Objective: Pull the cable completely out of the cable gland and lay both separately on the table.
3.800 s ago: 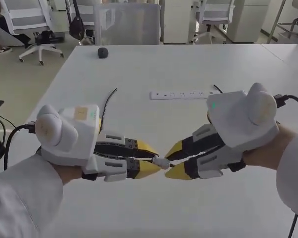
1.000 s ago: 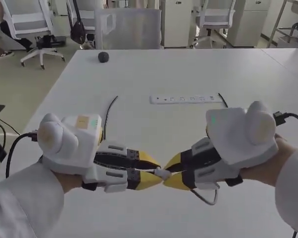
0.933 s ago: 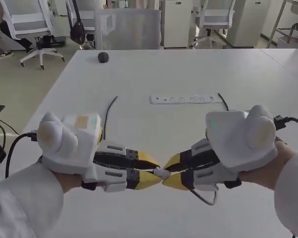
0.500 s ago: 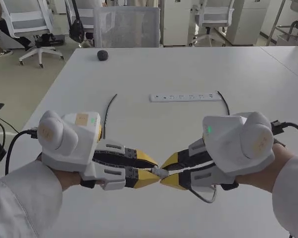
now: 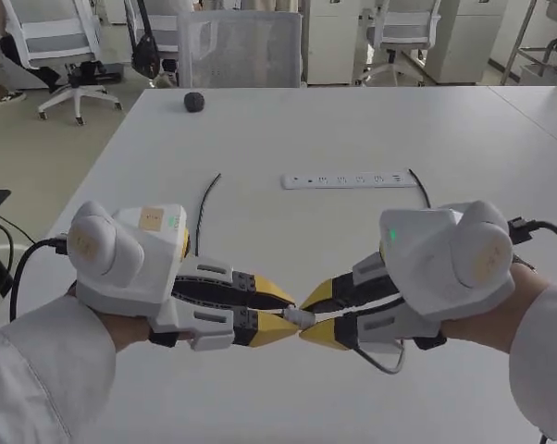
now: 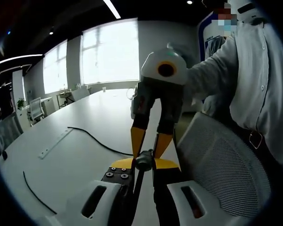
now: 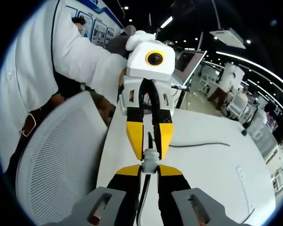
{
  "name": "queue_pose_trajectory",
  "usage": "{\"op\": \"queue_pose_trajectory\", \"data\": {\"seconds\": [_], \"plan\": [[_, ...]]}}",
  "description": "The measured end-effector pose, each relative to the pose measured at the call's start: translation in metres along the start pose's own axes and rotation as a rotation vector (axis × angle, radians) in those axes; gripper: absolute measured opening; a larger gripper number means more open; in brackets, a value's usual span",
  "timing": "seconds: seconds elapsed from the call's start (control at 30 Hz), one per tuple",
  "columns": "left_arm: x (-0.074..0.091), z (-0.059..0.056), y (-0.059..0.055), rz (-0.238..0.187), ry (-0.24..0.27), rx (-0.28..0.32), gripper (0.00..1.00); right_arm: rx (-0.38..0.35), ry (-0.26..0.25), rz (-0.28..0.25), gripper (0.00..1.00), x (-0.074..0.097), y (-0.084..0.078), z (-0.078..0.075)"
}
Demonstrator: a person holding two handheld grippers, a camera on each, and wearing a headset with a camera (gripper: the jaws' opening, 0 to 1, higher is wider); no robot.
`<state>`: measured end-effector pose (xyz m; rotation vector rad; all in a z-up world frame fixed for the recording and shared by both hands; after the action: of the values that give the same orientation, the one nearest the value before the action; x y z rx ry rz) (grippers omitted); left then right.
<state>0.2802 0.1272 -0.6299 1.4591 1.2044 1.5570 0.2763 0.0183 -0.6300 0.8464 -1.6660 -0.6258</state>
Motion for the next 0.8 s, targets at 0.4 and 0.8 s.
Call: {"op": "queue_pose_trajectory", "data": {"seconds": [0.4,0.8], "plan": [[-0.0011,-0.0004,0.0009,0.004,-0.005,-0.01,0.14,-0.002,0.002,0.0,0.09,0.0014,-0.0003,0.0003],[0.0043,-0.0008,0.0028,0.005,-0.002,-0.021,0.14,-0.047,0.013,-0.025,0.15,0.0053,0.0,0.0015]]}}
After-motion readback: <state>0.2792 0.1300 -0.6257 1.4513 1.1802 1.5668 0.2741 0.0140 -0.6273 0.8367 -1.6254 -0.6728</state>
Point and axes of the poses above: the centre of the closed fingertips' face, and the gripper's own axes: x roughly backward along the fingers, z roughly to its left, y roughly out of its top, the point moved 7 cm from there along x, roughly backward along the fingers, and after that the axes turned 4 degrees about x, right-handed, at the moved point
